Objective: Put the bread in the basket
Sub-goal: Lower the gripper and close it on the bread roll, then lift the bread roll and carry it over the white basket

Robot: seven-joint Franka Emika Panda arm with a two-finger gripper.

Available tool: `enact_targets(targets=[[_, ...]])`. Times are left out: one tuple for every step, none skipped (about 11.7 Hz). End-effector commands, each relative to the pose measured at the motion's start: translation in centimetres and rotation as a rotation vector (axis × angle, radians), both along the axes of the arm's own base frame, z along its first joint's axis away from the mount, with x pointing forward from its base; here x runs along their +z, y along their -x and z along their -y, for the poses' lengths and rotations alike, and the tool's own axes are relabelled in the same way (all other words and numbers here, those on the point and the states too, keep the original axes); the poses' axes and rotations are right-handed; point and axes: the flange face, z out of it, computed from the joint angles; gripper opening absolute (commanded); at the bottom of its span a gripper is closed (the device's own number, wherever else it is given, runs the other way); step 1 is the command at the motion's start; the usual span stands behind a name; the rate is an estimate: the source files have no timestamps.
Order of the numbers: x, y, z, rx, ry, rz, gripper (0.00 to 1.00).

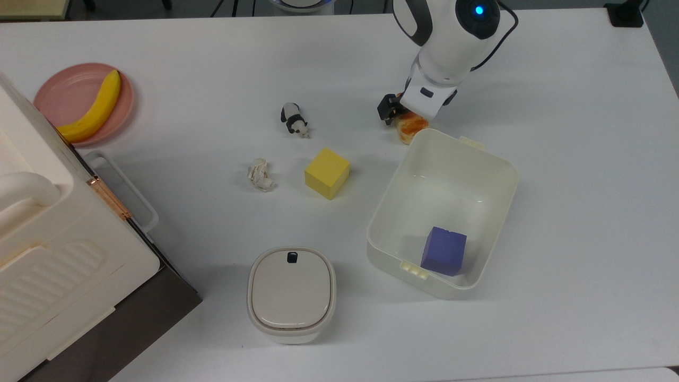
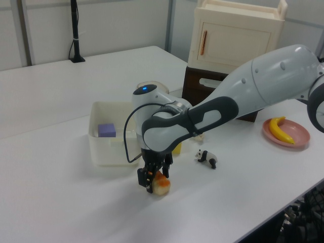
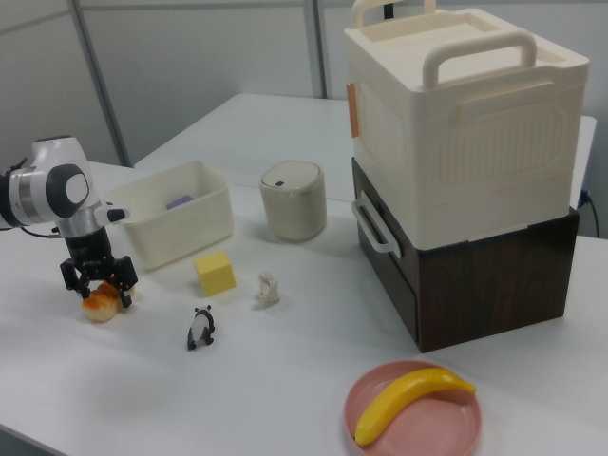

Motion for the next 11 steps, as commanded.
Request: enact_targets(targets=[[1.3, 0.1, -0.3, 0.011, 0.011, 0.03, 0.51], [3.1, 0.5, -0.7, 0.021, 0.006, 0.039, 0.51], [5.9, 0.4, -0.8, 0.016, 0.0, 0.048, 0.51], [8.3, 0.0, -1.0, 0.018, -0.011, 0.055, 0.51], [10.9, -0.8, -1.3, 0.012, -0.029, 0.08, 0.53], [13.7, -1.8, -1.6, -0.006, -0.062, 0.104, 0.55], [16.3, -2.6, -1.8, -0.02, -0.093, 0.129, 0.57], [18.4, -3.4, -1.5, -0.04, -0.123, 0.157, 0.59], [19.9, -4.1, -1.2, -0.063, -0.146, 0.182, 0.61], [20.6, -5.1, -0.1, -0.113, -0.169, 0.201, 0.61], [21.1, -6.2, 0.7, -0.172, -0.193, 0.239, 0.62]])
